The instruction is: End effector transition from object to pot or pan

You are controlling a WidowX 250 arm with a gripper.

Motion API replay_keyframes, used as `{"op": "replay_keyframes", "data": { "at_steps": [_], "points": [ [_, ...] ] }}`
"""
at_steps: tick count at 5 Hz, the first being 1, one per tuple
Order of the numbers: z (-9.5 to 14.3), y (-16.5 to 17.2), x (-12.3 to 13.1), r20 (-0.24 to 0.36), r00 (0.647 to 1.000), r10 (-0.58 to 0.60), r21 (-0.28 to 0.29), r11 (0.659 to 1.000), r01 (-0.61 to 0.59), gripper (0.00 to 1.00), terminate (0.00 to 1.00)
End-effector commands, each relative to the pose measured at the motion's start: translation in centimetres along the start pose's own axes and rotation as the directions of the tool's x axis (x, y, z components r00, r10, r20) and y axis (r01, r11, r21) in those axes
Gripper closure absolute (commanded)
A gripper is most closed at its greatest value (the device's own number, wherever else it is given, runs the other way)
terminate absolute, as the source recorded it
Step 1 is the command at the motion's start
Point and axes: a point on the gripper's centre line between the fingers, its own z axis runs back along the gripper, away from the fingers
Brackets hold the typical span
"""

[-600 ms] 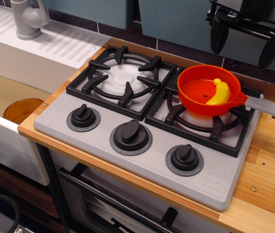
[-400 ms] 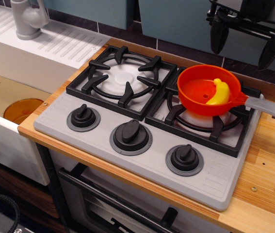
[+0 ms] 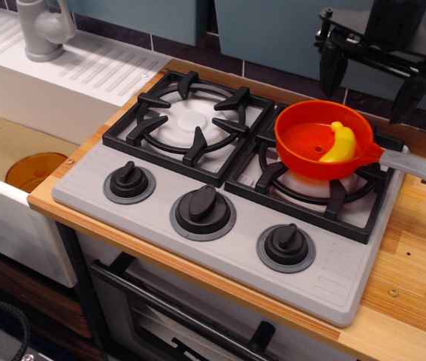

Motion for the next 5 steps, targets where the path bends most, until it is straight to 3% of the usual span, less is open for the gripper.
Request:
{"op": "replay_keyframes", "data": {
  "at_steps": [1,3,5],
  "points": [
    [2.1,1.9,0.8,0.071,0.997,-0.004,-0.015,1.000,0.005,0.00,0.00],
    [3.3,2.9,0.3,0.084,0.996,-0.011,0.016,1.000,0.009,0.00,0.00],
    [1.2,4.4,0.5,0.167,0.985,-0.029,0.013,1.000,0.027,0.00,0.00]
  ]
}}
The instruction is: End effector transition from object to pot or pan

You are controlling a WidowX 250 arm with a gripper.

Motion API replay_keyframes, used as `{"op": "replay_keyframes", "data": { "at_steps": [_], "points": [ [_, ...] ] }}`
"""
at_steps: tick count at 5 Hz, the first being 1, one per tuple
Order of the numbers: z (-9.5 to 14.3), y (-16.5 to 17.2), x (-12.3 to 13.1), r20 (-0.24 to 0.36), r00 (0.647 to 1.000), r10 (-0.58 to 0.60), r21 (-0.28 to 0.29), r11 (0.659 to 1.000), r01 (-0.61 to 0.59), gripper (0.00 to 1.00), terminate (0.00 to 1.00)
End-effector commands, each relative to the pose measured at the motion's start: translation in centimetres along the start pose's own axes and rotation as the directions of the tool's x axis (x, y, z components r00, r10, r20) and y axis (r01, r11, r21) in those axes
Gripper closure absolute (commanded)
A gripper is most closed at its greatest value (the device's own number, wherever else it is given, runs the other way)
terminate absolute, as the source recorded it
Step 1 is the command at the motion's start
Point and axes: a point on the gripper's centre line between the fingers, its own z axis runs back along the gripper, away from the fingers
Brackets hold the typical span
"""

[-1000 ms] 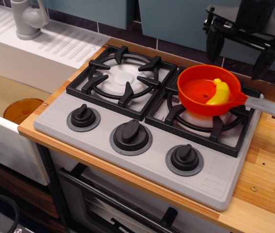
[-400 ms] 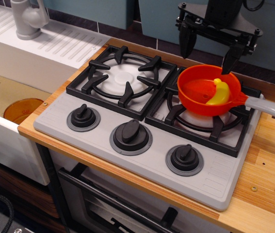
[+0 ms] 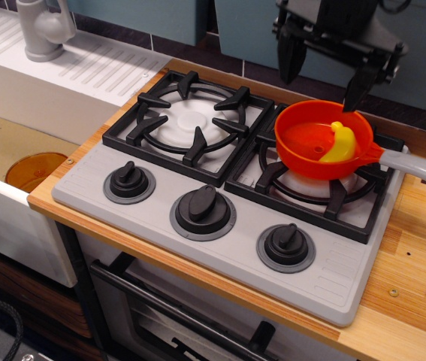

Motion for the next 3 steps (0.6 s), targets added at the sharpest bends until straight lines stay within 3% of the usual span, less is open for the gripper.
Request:
{"op": "replay_keyframes", "data": {
  "at_steps": [1,3],
  "points": [
    [0.2,1.5,0.7,0.156,0.988,0.010,-0.013,1.000,-0.008,0.00,0.00],
    [-2.0,1.8,0.3,0.201,0.979,0.014,-0.020,1.000,-0.010,0.00,0.00]
  ]
}}
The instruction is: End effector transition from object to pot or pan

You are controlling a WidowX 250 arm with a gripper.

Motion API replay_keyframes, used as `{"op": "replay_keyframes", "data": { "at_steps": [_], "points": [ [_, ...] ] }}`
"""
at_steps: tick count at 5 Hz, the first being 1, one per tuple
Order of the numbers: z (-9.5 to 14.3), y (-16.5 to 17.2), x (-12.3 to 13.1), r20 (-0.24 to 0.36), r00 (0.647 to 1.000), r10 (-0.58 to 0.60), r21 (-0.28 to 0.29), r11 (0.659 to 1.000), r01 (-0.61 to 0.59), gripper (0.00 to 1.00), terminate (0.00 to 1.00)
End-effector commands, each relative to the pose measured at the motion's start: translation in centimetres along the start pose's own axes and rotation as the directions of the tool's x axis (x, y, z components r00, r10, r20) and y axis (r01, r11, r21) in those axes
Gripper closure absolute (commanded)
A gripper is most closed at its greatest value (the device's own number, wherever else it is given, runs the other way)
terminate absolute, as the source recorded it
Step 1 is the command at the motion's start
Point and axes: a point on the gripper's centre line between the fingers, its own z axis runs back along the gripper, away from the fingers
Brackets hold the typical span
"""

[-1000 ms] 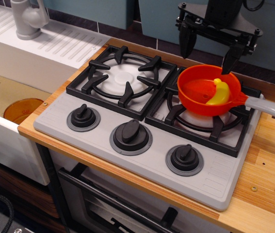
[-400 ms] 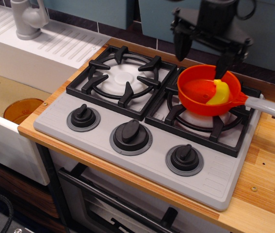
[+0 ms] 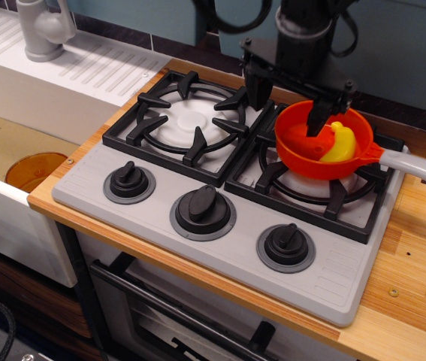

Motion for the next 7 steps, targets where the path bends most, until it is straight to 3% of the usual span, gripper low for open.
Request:
{"op": "replay_keyframes", "data": {
  "at_steps": [1,4,5,6,7],
  "points": [
    [0.1,0.1,0.9,0.119,0.992,0.029,-0.037,0.999,-0.025,0.00,0.00],
    [-2.0,-0.1,1.5,0.139,0.989,0.040,-0.071,0.997,-0.031,0.00,0.00],
    [-1.8,-0.3,1.5,0.072,0.996,0.055,-0.101,0.994,-0.047,0.00,0.00],
    [-1.8,-0.3,1.5,0.072,0.996,0.055,-0.101,0.994,-0.047,0.00,0.00],
    [-1.8,-0.3,1.5,0.072,0.996,0.055,-0.101,0.994,-0.047,0.00,1.00]
  ]
}}
